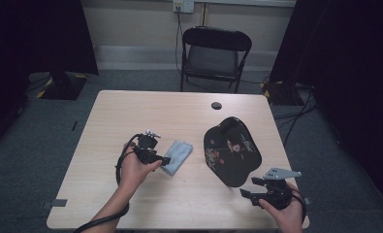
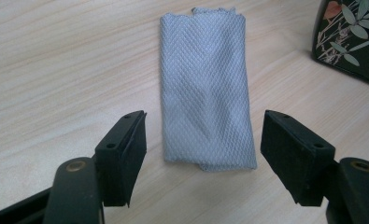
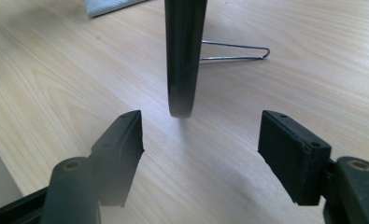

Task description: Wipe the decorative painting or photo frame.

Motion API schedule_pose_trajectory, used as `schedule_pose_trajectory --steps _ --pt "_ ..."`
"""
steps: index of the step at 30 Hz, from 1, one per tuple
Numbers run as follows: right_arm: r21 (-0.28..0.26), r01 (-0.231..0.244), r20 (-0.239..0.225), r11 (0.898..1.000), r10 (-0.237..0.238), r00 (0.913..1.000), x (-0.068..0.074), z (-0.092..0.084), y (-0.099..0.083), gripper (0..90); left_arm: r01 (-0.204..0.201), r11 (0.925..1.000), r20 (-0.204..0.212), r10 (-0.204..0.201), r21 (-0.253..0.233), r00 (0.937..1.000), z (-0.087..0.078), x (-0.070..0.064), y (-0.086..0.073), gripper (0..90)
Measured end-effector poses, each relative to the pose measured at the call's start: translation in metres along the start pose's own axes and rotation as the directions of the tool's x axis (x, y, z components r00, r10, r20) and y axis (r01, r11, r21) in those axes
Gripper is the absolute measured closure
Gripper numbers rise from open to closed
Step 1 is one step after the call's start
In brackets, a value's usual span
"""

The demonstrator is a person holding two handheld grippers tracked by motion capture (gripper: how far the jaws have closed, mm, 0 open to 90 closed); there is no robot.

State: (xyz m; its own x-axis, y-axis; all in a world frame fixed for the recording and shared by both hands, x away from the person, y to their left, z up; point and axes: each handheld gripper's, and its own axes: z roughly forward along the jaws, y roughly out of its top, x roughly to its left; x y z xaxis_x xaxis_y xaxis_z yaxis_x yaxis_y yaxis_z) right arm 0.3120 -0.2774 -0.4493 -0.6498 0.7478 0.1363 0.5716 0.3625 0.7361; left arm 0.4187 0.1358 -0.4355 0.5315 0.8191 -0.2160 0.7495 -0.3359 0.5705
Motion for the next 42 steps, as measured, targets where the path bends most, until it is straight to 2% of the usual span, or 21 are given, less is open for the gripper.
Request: schedule_pose_trajectory --steps 12,18,21,30,42 --pt "0.011 -0.002 -0.008 1.000 0.002 1.0000 0.000 -0.002 -0.004 27.5 0.010 0.9999 0.012 -0.011 0.007 0.9999 -0.004 0.010 -0.012 30.4" --pt "0.018 -0.001 -0.013 1.000 0.002 0.9999 0.001 -0.002 -0.005 26.8 -0.004 0.9999 0.006 0.004 0.009 1.0000 -0.007 0.012 -0.017 30.3" --pt "0.020 -0.002 -0.015 1.000 0.003 0.9999 0.000 -0.003 -0.007 26.3 0.001 1.0000 0.009 -0.001 0.005 1.0000 -0.008 0.013 -0.019 30.1" --pt "0.017 -0.004 -0.035 1.000 0.004 0.9994 -0.008 -0.005 -0.012 22.1 0.013 0.9999 0.006 -0.013 -0.009 0.9999 -0.014 0.021 -0.029 28.5" --pt "0.031 -0.016 -0.042 0.999 0.017 0.9990 -0.012 -0.004 -0.016 21.1 0.018 0.9997 0.006 -0.018 -0.015 0.9998 -0.024 0.030 -0.039 26.9"
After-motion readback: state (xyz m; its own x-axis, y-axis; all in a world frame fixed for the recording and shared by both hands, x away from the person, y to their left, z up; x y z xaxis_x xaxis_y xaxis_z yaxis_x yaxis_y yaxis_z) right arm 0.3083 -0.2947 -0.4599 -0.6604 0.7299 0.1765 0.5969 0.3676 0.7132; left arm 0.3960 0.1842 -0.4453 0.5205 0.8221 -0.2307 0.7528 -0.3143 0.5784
